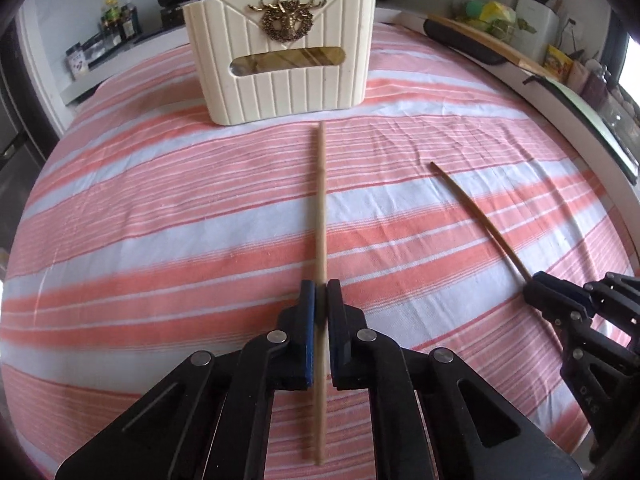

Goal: Organize utensils

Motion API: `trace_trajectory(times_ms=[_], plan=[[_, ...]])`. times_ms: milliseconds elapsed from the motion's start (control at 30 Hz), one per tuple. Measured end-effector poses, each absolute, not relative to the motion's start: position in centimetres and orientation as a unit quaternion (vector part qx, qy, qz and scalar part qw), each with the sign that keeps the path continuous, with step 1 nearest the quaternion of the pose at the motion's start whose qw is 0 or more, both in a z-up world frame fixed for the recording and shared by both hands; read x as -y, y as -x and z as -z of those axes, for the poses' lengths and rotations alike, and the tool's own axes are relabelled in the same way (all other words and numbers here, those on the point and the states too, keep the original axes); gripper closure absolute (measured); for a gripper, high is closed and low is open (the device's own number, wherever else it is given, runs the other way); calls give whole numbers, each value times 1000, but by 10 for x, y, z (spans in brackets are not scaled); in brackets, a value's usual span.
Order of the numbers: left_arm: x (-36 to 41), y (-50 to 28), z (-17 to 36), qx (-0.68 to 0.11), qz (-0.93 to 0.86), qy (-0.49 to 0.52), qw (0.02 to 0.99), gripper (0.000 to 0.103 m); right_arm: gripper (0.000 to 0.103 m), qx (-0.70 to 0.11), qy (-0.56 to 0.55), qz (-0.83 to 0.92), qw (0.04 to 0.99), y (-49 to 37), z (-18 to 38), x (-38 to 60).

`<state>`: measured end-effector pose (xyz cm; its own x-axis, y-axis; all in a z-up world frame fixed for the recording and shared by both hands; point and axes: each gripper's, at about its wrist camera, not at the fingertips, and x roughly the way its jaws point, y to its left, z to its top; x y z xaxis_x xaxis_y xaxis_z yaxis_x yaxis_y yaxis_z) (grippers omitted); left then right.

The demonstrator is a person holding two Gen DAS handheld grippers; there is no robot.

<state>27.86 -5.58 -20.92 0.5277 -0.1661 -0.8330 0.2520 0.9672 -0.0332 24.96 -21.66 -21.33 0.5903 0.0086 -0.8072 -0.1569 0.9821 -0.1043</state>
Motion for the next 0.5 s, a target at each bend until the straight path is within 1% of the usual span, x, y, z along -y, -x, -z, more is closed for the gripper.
trace_trajectory(times_ms=[267, 433, 500], plan=[[-3, -232, 203, -478, 88, 2, 874, 99, 98, -434, 46, -38, 899, -232, 217, 235], [-36, -200, 208, -496, 88, 25, 863, 98, 97, -444, 28, -70, 893, -216, 215, 238], [-46, -198, 208, -502, 102, 39, 858, 87, 96, -454, 35, -88, 886, -214, 213, 232]])
